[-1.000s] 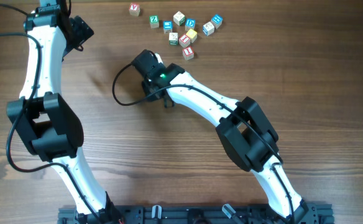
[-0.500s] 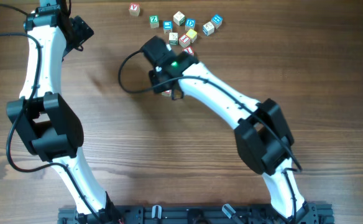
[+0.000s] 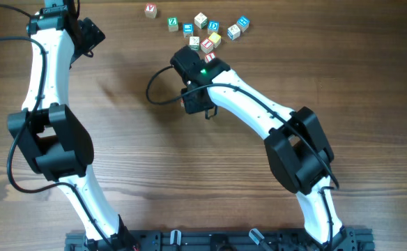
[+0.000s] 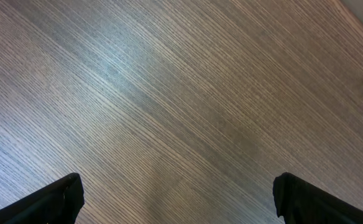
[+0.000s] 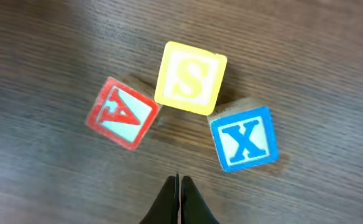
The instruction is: Form a circle
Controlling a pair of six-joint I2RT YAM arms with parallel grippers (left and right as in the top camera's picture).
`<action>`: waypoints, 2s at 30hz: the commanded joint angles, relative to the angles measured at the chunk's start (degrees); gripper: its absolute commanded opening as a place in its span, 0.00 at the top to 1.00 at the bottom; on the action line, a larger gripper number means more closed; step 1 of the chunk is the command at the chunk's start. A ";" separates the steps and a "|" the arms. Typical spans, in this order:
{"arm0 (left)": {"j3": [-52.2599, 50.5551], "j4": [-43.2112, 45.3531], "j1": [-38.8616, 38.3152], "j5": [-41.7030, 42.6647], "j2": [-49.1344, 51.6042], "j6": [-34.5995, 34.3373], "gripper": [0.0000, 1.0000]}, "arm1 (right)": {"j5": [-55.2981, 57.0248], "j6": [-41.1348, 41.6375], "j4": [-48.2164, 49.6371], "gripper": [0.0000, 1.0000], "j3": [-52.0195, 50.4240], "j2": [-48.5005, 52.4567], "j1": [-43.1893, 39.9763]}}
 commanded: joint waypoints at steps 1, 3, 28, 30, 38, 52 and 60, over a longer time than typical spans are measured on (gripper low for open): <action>0.57 -0.04 0.11 -0.72 -0.20 0.28 0.00 | -0.28 -1.68 2.67 0.96 -1.97 -0.48 0.20; 0.57 -0.04 0.11 -0.72 -0.20 0.28 0.00 | -0.20 -2.95 4.90 0.96 -3.45 -0.48 0.17; 0.57 -0.04 0.11 -0.72 -0.20 0.28 0.00 | -1.18 -4.20 11.19 0.96 -5.62 -0.46 0.20; 0.57 -0.04 0.11 -0.72 -0.20 0.28 0.00 | -1.20 -4.17 11.32 0.96 -5.62 -0.46 0.20; 0.57 -0.04 0.11 -0.72 -0.20 0.28 0.00 | -1.40 -4.17 11.58 0.96 -5.62 -0.46 0.20; 0.57 -0.04 0.11 -0.72 -0.20 0.28 0.00 | -1.42 -4.09 12.15 0.96 -5.62 -0.46 0.20; 0.57 -0.04 0.11 -0.72 -0.20 0.28 0.00 | -1.62 -4.04 12.50 0.96 -5.62 -0.46 0.20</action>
